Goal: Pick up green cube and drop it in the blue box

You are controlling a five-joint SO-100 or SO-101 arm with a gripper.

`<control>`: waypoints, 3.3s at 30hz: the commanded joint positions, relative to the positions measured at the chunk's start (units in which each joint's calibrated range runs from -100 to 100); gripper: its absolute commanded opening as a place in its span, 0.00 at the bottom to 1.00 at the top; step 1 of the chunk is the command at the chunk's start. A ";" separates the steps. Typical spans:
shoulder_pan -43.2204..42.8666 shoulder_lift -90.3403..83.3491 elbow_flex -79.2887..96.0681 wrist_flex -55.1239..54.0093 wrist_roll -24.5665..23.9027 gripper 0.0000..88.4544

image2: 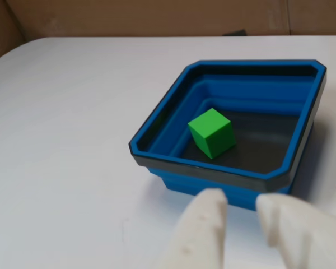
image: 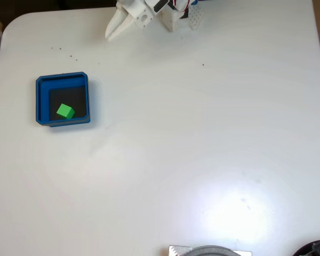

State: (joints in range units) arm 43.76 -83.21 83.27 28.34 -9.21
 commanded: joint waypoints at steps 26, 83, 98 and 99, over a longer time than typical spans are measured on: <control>-14.68 -15.87 16.37 -1.56 0.20 0.01; -51.24 -15.71 16.11 -1.48 4.93 0.01; -51.32 -15.71 16.20 -1.48 4.59 0.01; -51.32 -15.71 16.20 -1.48 4.59 0.01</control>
State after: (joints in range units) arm -7.57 -97.91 99.19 27.76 -4.47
